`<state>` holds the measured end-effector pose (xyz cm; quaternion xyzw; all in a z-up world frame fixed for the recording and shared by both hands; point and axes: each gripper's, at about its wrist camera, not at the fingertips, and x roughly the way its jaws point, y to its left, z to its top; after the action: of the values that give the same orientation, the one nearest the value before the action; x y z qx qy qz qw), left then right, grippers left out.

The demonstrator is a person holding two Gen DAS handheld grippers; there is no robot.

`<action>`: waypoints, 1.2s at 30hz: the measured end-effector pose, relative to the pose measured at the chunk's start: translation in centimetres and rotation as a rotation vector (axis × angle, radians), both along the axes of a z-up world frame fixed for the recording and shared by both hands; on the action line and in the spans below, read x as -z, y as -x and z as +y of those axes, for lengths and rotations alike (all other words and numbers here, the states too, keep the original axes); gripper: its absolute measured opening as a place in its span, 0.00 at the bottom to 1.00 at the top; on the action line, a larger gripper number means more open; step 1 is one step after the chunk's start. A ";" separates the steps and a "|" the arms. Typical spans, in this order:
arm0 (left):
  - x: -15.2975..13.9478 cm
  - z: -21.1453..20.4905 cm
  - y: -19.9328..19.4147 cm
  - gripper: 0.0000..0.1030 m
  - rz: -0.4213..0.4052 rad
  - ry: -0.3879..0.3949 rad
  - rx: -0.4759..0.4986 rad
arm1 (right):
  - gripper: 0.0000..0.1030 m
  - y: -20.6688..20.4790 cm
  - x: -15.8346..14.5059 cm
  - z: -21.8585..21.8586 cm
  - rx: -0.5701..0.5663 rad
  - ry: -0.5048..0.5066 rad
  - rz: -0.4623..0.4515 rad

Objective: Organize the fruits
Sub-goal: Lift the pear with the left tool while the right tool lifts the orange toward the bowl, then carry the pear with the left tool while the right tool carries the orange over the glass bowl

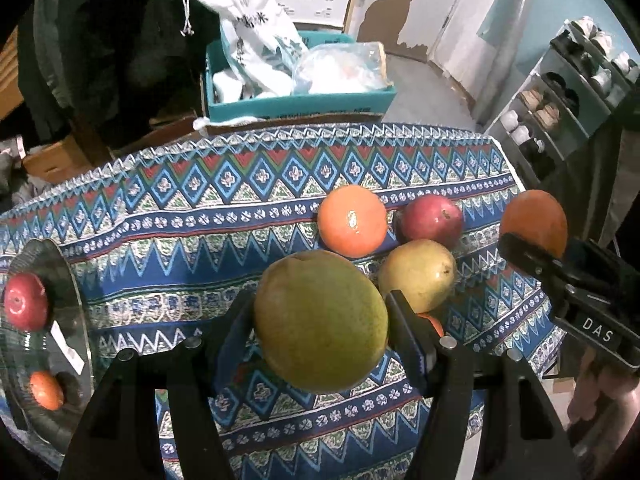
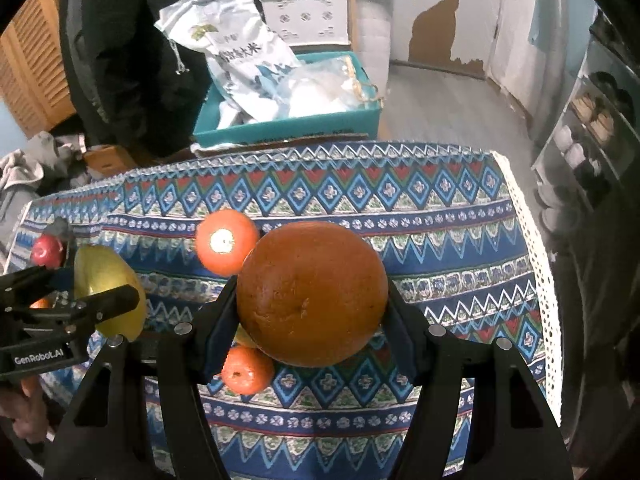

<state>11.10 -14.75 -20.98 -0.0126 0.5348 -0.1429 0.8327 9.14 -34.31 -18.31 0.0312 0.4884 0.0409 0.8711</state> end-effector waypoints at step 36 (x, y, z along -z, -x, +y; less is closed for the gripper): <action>-7.0 10.2 4.5 0.66 -0.152 -0.018 -0.122 | 0.64 0.0 -7.3 11.6 -0.207 -0.037 -0.134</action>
<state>6.63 -4.56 -13.95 -0.0269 0.4694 -0.0874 0.8782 9.17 -22.67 -10.96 -0.0060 0.4288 0.1419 0.8921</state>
